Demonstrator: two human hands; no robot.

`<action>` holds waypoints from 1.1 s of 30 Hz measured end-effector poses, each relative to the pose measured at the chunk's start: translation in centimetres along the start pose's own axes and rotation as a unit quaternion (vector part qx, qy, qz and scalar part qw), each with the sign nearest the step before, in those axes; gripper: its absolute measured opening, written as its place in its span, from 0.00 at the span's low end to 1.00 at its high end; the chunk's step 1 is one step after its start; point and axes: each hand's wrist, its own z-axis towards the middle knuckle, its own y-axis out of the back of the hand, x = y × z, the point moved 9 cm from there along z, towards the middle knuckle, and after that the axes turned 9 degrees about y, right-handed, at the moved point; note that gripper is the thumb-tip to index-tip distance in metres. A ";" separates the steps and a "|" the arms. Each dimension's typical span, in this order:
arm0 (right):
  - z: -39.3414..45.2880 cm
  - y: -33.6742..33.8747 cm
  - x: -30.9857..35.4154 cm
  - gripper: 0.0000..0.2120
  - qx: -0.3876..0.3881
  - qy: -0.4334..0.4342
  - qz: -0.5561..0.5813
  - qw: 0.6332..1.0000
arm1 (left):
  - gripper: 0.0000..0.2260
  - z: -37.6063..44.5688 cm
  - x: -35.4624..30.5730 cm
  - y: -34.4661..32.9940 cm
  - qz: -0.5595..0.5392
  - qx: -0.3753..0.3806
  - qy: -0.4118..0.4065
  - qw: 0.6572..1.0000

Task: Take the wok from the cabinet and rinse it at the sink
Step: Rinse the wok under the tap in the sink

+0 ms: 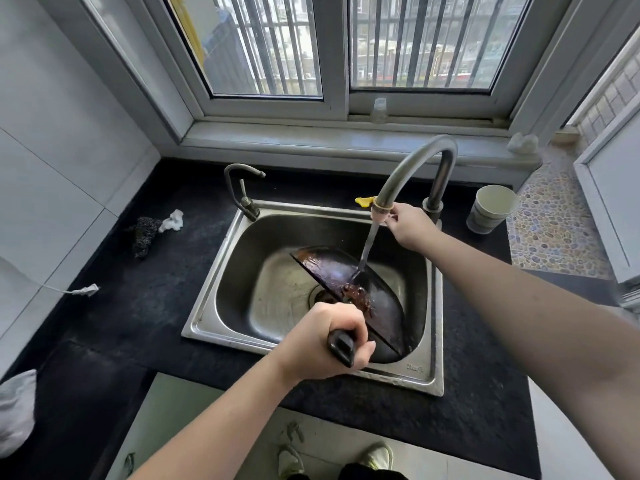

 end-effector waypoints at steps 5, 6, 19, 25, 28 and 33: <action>-0.1 -0.4 0.0 0.16 0.008 -0.006 -0.003 1.000 | 0.10 -1.2 0.8 1.1 -0.038 -0.046 0.008 0.998; -0.1 -0.4 0.0 0.16 0.007 -0.008 -0.007 1.000 | 0.10 -1.3 0.9 1.3 -0.050 -0.056 0.009 0.997; -1.1 0.1 0.4 0.19 0.008 -0.013 -0.028 0.999 | 0.10 0.3 3.9 5.9 -0.112 -0.184 0.100 0.971; -1.2 -0.2 0.7 0.20 0.009 -0.019 -0.027 0.999 | 0.09 -0.1 5.5 7.1 -0.113 -0.160 0.125 0.973; -1.3 -0.1 0.9 0.20 0.004 -0.022 -0.029 0.999 | 0.07 0.7 6.0 7.5 -0.123 -0.104 0.138 0.977; -1.3 -0.1 0.8 0.21 0.009 -0.021 -0.033 0.999 | 0.10 3.4 5.7 8.2 -0.086 0.039 0.128 0.987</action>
